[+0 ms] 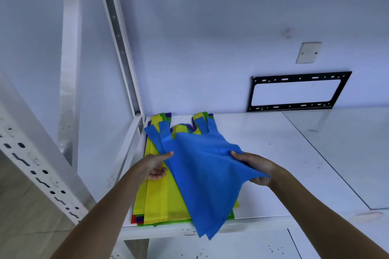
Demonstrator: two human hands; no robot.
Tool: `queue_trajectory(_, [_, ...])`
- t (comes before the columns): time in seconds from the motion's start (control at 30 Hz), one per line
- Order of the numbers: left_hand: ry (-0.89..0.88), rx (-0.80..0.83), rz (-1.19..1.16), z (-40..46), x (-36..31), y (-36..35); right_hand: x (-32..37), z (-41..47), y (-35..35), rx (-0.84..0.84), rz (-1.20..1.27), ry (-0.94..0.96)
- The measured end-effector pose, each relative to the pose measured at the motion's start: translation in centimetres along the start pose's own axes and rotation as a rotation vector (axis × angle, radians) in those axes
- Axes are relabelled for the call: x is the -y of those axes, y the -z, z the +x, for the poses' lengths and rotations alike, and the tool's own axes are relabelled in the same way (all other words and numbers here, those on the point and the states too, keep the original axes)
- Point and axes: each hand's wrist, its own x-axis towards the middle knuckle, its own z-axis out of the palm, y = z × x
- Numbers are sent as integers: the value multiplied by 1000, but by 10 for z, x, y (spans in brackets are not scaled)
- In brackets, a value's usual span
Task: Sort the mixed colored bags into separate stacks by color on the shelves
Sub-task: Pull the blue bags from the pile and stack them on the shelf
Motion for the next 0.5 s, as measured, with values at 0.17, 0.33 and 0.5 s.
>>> queue_trajectory(0.17, [-152,-264,447,5,-6,-36,-9,-4,12,43,-75,-29])
queue_trajectory(0.33, [-193,-394,624,10,2,-57,-4,-10,28,8,-202,-79])
queue_trajectory(0.5, [-229,-284,-6,-2,-18,-77,9,-23,59,46,-278,-86])
